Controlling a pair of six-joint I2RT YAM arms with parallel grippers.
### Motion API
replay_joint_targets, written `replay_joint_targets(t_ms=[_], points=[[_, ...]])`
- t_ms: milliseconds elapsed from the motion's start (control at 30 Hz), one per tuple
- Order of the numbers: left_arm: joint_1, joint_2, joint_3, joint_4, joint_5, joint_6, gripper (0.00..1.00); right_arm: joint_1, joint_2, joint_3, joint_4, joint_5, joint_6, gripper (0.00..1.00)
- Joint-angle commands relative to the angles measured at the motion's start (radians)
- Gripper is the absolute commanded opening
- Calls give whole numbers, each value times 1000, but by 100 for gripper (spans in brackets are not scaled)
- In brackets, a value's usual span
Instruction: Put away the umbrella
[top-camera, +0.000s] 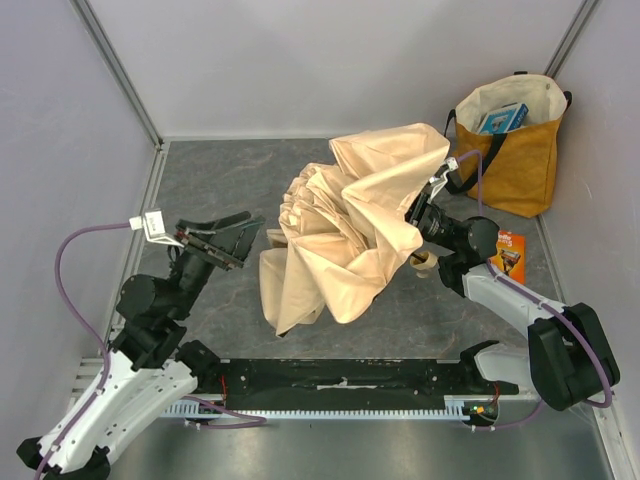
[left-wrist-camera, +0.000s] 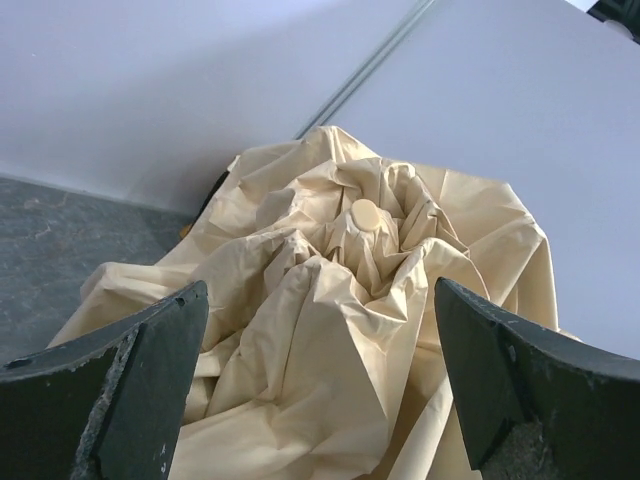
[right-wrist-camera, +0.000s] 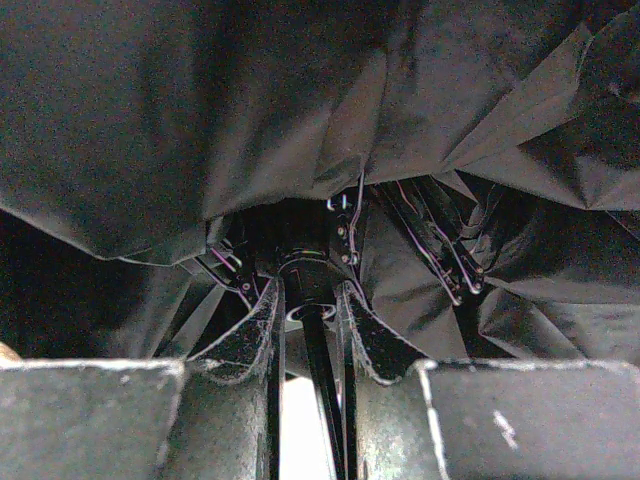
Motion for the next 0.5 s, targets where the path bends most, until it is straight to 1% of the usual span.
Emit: replay_joint_targets(t_ms=[0,100,133,200,267,467], points=[[1,63,-1,88,34,-15,99,9,-22,62,485,9,10,0],[1,222,38,227,294,-12,99,13,-22,68,486,15,15,0],[1,273,56,249,347,-19,99,15,-20,71,486,15,17,0],[0,332,50,354,387,-50,99,22,-19,75,486,15,17,0],[1,370,38,460,395,-70,99,27,-19,74,486,15,17,0],[0,484,62,727,502,-137,99,38,-11,52,485,21,15,0]])
